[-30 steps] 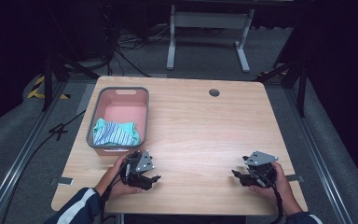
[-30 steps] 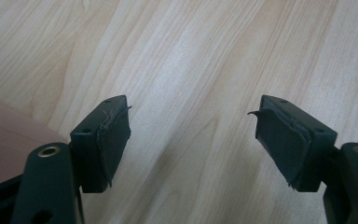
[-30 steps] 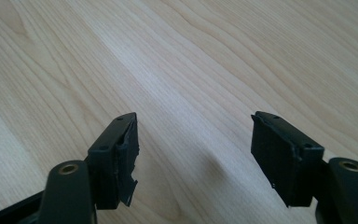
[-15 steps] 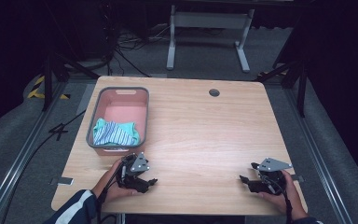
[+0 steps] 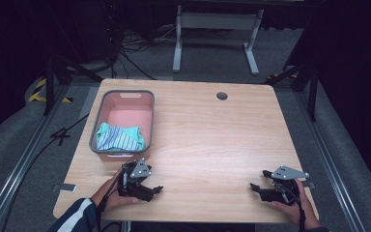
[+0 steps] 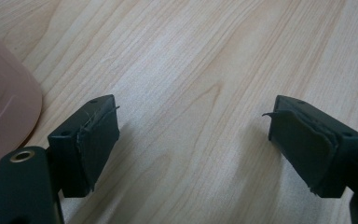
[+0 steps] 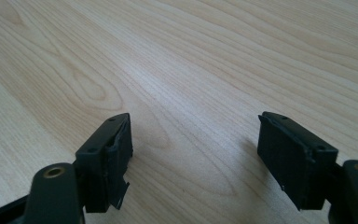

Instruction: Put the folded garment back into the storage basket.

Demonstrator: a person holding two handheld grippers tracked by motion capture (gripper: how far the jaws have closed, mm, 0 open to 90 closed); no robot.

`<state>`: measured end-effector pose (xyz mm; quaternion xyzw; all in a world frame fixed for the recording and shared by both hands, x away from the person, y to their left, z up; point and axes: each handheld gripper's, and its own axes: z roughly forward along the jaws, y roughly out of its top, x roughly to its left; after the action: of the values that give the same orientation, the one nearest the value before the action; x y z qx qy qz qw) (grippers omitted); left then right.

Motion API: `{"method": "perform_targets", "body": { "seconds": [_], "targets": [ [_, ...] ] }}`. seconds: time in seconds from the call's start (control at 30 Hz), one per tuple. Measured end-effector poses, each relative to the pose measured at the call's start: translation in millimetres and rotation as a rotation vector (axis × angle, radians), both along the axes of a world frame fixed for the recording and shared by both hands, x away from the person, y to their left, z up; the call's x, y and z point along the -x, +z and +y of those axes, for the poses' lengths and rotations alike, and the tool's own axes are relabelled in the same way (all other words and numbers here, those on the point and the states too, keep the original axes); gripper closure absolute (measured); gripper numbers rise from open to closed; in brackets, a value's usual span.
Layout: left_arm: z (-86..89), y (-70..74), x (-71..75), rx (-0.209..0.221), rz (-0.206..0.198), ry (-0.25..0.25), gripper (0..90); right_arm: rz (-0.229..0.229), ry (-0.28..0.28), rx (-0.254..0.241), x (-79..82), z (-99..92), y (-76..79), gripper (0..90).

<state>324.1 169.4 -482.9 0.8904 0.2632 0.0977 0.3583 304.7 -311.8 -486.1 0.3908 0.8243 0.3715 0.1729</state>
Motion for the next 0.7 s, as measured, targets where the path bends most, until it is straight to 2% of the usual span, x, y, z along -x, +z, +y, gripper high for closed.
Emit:
{"method": "perform_targets", "body": {
  "seconds": [0.7],
  "targets": [
    [-0.1,-0.1,0.1,0.002,0.000,0.001,15.9,0.002,0.006,0.003,-2.6,0.5,-0.1,25.1]
  ]
}}
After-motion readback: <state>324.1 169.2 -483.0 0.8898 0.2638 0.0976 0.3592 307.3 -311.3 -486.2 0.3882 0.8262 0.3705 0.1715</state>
